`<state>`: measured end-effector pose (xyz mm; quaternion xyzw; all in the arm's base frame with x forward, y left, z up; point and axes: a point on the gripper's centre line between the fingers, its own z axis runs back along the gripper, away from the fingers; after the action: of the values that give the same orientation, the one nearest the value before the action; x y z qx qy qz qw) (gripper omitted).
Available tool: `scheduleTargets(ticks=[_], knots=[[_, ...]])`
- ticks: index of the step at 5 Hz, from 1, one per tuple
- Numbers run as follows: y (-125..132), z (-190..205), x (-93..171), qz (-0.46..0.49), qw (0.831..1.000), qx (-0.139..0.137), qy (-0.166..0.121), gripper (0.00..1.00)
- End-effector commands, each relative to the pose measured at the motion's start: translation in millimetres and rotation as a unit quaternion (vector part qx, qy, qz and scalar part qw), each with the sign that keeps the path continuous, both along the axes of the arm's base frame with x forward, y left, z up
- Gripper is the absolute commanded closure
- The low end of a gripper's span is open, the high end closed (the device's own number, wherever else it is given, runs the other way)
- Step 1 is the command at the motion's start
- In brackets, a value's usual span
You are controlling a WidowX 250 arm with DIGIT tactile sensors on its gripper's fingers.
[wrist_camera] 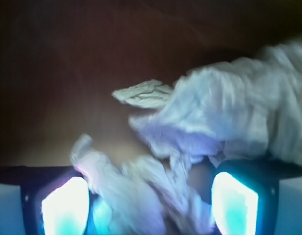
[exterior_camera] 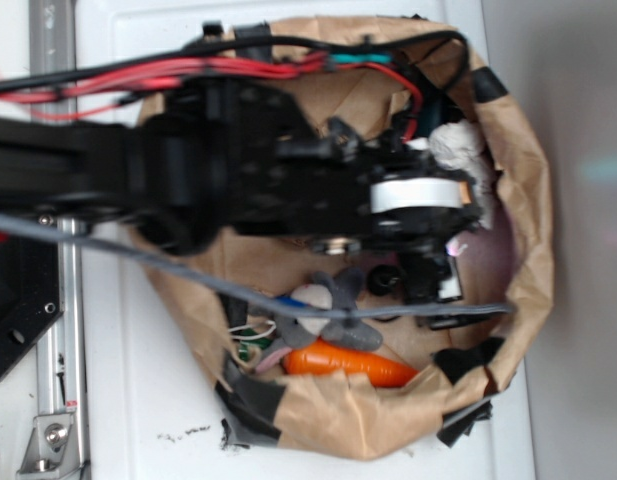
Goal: Grab the white paper.
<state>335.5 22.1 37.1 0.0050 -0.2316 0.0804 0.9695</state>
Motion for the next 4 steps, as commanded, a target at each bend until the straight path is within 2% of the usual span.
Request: scheduleTargets(ticks=[1,2,3,4], knots=[[27.0,-5.2,26.1,0.048,0.998,0.020,0.028,0.00],[30.4,20.6,23.1,0.062,0.997,0.021,0.029,1.00],[32.7,60.1,11.1,0.072,0.996,0.002,0.044,1.00],[36.4,100.1,-6.0,0.074,0.996,-0.024,0.038,1.00]])
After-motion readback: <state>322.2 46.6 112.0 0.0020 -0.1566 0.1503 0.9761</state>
